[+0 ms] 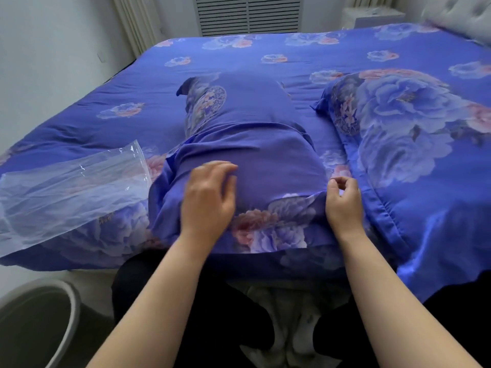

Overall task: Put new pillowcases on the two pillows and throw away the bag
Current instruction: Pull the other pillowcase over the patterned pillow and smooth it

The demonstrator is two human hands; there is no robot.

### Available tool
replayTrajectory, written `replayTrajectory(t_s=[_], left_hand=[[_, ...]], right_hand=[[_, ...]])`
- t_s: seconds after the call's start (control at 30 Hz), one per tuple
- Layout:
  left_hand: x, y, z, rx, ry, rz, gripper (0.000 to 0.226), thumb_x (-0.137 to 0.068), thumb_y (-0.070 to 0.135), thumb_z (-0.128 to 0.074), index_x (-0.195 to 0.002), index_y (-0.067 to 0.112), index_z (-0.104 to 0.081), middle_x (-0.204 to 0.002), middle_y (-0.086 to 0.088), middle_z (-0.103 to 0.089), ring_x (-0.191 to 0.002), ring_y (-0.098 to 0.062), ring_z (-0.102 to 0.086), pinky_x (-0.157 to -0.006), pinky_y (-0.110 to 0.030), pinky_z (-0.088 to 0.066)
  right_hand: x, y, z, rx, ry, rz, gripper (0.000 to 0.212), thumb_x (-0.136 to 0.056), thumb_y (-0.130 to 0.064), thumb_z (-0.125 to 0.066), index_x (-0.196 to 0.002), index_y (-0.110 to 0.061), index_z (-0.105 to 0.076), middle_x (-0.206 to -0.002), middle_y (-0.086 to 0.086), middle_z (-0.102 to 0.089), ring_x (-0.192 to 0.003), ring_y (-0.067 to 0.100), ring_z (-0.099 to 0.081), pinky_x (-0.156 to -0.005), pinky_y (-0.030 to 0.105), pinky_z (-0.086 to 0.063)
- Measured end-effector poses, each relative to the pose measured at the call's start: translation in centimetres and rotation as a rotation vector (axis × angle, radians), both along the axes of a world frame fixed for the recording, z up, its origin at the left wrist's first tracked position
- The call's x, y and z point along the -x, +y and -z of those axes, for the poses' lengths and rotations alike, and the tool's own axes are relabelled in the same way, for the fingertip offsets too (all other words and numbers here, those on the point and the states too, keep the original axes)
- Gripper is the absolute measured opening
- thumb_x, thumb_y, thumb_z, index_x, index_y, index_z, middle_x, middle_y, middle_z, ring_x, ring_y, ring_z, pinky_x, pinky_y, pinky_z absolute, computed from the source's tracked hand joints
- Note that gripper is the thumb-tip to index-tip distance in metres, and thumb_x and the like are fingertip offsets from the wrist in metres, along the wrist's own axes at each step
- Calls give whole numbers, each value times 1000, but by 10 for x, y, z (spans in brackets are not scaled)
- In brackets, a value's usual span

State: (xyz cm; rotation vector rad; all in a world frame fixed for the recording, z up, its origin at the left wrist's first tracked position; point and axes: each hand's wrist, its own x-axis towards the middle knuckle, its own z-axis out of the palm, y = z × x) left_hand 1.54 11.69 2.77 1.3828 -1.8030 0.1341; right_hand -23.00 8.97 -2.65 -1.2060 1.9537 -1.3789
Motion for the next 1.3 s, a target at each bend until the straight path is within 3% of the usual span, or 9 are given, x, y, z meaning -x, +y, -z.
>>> replayTrajectory(t_s=[0.1,0.3,0.47,0.57,0.67,0.73,0.9,1.03,1.3], left_hand=[[41,-4,9,-103,-224,154,38,-88,43,-51,-115,21,-65,-124,4,-61,-114,-21,-54,-99,-34,-38],[96,-32,3,-266,-409,62,60,-81,63,-52,-128,26,-53,-128,6,-52,-114,-24,-46,-89,-39,-36],[117,-58,-8,-371,-484,-12,31,-87,50,-56,-105,25,-60,-112,1,-55,-108,-24,-45,-87,-36,-34],[109,-68,-10,-377,-305,33,19,-86,41,-60,-91,22,-62,-100,2,-59,-101,-24,-51,-82,-36,-40],[95,-74,-19,-397,36,106,16,-82,31,-68,-79,18,-59,-82,6,-54,-84,-20,-55,-75,-32,-44],[93,-73,-21,-378,84,110,17,-83,29,-67,-78,18,-57,-79,8,-53,-77,-16,-51,-71,-29,-41],[100,-70,-19,-375,-9,34,18,-93,28,-55,-89,10,-54,-82,0,-59,-74,-18,-46,-64,-29,-31],[103,-70,-15,-402,-64,44,19,-95,27,-51,-91,8,-53,-89,-8,-65,-84,-29,-56,-63,-31,-32],[106,-72,-3,-490,-120,83,20,-95,29,-50,-94,10,-56,-97,-9,-67,-92,-32,-57,-68,-34,-38]], right_hand=[[3,23,7,195,18,10,25,-93,-39,-40,-99,-18,-53,-106,7,-58,-86,17,-54,-77,30,-41],[21,53,42,212,319,-104,34,-81,-48,-54,-97,-18,-58,-90,-8,-53,-73,11,-48,-68,24,-38],[28,50,27,268,329,-104,16,-81,-27,-62,-79,-12,-60,-74,-5,-52,-72,17,-47,-70,27,-39],[29,56,-1,364,364,-202,10,-82,-20,-64,-77,-12,-60,-75,-5,-52,-73,12,-43,-69,18,-34],[46,50,-8,-39,635,-408,10,-85,-25,-67,-81,-17,-61,-84,3,-59,-84,23,-52,-72,31,-38],[55,47,-14,-219,582,-439,9,-85,-29,-66,-83,-22,-62,-91,2,-56,-89,24,-57,-74,34,-41],[41,32,-41,9,444,-419,26,-85,-30,-68,-107,-18,-61,-105,-8,-52,-97,13,-51,-83,27,-38],[43,21,-39,-45,479,-413,11,-84,-24,-69,-83,-15,-62,-89,0,-60,-88,21,-55,-75,31,-40],[27,14,-42,196,240,-329,13,-88,-15,-63,-78,-17,-54,-66,-8,-53,-66,17,-49,-68,31,-42]])
